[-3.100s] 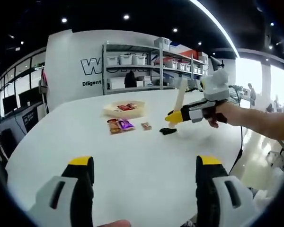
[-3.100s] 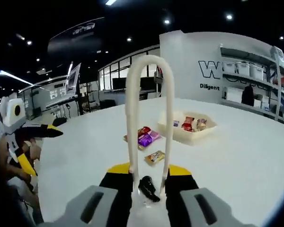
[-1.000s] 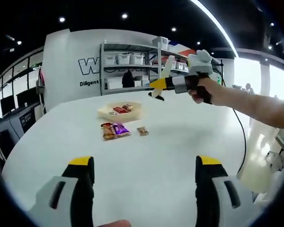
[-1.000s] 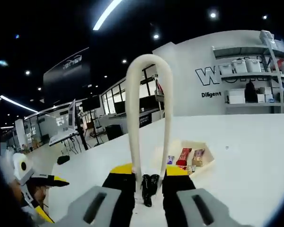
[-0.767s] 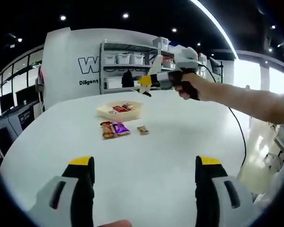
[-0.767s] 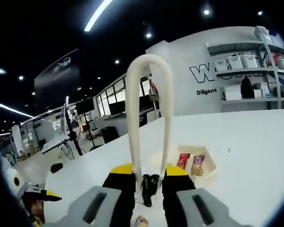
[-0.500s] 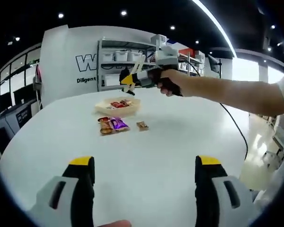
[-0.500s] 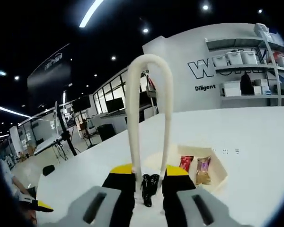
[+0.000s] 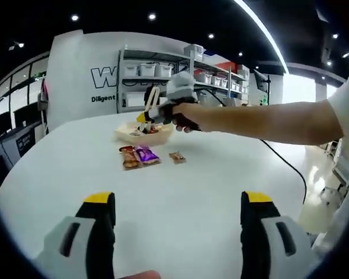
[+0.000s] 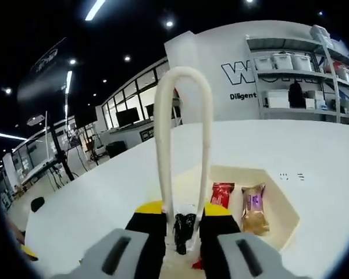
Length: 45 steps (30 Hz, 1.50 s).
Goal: Place the target food into the container with the food tongs after gripping and lifting it, then release it inside without dropping or visibly crushing the food.
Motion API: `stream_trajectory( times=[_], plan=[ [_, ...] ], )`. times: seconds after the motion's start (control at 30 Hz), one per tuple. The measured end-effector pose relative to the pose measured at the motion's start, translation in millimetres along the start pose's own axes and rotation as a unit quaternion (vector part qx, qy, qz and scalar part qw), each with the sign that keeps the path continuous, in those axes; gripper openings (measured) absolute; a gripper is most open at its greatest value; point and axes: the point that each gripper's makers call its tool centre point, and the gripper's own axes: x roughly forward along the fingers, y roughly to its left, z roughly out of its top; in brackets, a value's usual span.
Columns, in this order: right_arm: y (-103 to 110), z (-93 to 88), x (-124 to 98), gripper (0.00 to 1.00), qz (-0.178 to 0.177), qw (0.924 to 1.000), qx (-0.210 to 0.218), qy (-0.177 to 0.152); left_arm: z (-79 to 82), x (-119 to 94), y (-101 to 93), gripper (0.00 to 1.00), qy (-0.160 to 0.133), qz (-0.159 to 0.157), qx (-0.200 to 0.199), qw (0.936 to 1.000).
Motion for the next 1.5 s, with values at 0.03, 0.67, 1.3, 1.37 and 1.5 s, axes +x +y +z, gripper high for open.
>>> stream_trajectory(
  times=[0.03, 0.67, 1.3, 1.37, 1.5],
  plan=[
    [0.2, -2.6, -0.4, 0.15, -0.004, 1.0000, -0.003, 0.007, -0.2, 0.3, 0.3, 0.88, 0.000, 0.000, 0.001, 1.0000],
    [-3.5, -4.8, 23.7, 0.16, -0.035, 0.9970, -0.057, 0.038, -8.6, -5.2, 19.2, 0.87, 0.000, 0.012, -0.015, 0.9998],
    [26.3, 21.2, -41.4, 0.17, -0.004, 0.9992, -0.040, 0.000, 9.3, -22.3, 25.5, 0.88, -0.025, 0.033, -0.022, 0.9989],
    [29.7, 19.6, -49.1, 0.17, -0.002, 0.9993, -0.036, 0.000, 11.6, -25.6, 24.1, 0.90, -0.029, 0.036, -0.023, 0.9987],
    [34.0, 14.0, -65.2, 0.17, -0.001, 0.9991, -0.042, 0.002, 13.5, -33.3, 20.0, 0.93, -0.032, 0.041, -0.024, 0.9984]
  ],
)
